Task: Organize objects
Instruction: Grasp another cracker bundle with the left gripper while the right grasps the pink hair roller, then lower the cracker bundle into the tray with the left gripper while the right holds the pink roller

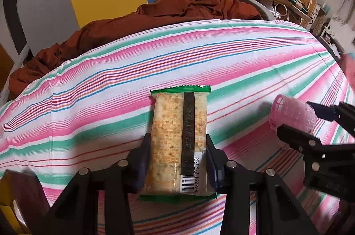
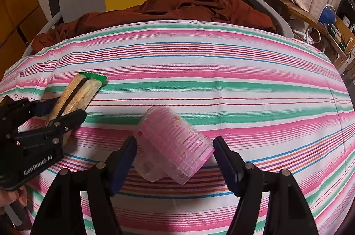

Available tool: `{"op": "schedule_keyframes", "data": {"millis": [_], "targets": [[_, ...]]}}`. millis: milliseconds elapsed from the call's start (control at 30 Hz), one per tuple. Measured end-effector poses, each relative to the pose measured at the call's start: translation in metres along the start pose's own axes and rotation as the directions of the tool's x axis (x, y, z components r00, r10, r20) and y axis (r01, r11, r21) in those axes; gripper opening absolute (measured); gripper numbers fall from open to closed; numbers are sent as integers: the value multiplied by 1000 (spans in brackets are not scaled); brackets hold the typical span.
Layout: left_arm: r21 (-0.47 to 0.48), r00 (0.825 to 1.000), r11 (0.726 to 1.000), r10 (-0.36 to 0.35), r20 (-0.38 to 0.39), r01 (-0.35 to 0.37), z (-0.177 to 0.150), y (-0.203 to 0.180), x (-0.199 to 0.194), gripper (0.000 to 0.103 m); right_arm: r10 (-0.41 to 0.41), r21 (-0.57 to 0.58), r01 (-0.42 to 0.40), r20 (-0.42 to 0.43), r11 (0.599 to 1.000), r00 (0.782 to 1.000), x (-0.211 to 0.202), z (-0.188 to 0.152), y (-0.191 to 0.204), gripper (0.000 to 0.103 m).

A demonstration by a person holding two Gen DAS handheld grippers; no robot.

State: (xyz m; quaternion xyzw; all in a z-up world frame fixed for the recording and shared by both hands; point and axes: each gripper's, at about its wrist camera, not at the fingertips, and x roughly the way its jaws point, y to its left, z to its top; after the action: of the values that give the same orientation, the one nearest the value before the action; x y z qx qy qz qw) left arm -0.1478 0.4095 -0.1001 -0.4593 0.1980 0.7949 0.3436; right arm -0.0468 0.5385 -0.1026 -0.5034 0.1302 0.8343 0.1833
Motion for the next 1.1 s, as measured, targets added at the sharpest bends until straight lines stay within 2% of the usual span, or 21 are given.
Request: {"op": "schedule_keyframes", "data": {"millis": [200, 333, 467, 533, 567, 600, 767, 1100], "targets": [[-72, 998, 997, 24, 53, -20, -16, 6, -32, 44, 29, 35, -30, 17, 999, 999, -4, 0, -7, 64], [-67, 992, 997, 54, 111, -47, -31, 5, -65, 44, 46, 26, -46, 19, 999, 999, -3, -1, -8, 64], [-66, 985, 997, 59, 163, -49, -44, 6, -95, 44, 119, 45, -119, -3, 992, 993, 8, 0, -11, 64], [-58, 979, 997, 62, 193, -52, -53, 6, -113, 44, 53, -26, -54, -8, 998, 999, 12, -3, 1, 58], [-56, 977, 997, 61, 204, -51, -57, 7, -121, 44, 38, -49, -38, 0, 998, 999, 11, -4, 6, 43], [-54, 975, 997, 61, 215, -50, -62, 8, -129, 44, 50, -44, -49, 8, 998, 999, 10, -4, 7, 33], [-74, 965, 995, 76, 251, -59, -88, 18, -163, 44, 44, -36, -43, 17, 998, 999, 8, -7, 8, 32], [-158, 947, 983, 138, 288, -95, -134, 49, -203, 44, 32, -43, -31, 28, 999, 999, 0, -13, 13, 23]]}}
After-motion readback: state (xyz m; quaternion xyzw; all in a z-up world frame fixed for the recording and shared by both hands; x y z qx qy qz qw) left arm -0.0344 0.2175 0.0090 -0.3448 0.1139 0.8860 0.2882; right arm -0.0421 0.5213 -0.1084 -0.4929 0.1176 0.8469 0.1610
